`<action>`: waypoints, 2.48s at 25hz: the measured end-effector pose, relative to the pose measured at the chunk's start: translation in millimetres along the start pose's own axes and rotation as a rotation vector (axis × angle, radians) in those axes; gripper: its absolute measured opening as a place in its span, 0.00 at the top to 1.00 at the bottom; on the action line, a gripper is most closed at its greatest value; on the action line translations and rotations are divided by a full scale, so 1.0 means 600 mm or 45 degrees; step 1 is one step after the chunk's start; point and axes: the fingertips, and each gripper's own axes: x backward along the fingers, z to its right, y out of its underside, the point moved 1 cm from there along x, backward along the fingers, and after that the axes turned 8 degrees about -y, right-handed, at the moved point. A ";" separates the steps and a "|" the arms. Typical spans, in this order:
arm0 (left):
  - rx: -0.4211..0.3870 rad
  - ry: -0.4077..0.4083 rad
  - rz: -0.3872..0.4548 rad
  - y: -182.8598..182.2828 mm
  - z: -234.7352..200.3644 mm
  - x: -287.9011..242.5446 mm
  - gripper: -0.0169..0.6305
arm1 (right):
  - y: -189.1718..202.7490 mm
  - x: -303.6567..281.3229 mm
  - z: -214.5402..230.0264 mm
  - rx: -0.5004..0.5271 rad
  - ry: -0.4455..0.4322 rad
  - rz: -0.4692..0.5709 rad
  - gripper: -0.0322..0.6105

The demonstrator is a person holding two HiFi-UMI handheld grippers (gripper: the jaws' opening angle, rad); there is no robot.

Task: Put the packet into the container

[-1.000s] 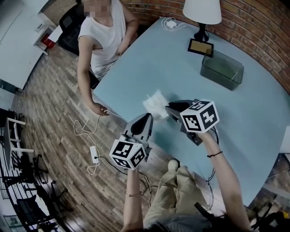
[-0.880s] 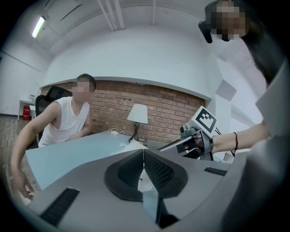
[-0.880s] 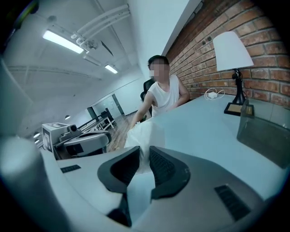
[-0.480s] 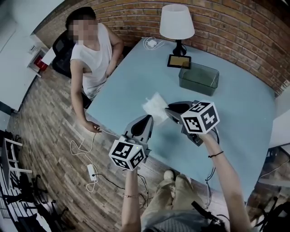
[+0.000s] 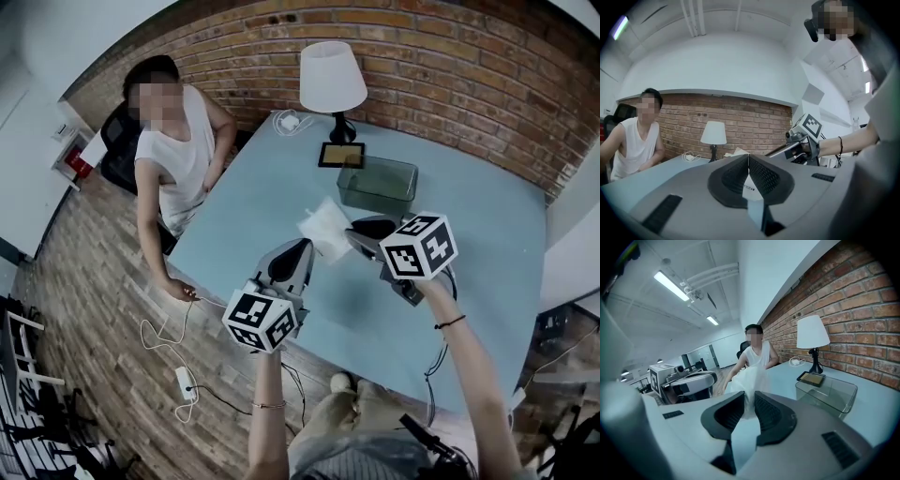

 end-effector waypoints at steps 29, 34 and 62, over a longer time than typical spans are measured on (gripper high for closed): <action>-0.054 0.589 -0.102 0.014 -0.016 -0.219 0.96 | -0.057 0.110 0.185 -0.143 0.463 0.157 0.83; -0.041 0.614 -0.129 0.029 -0.018 -0.250 0.96 | -0.069 0.119 0.214 -0.093 0.466 0.093 0.83; -0.032 0.571 -0.263 0.094 -0.065 -0.403 0.96 | -0.042 -0.011 0.410 0.325 0.082 -0.616 0.83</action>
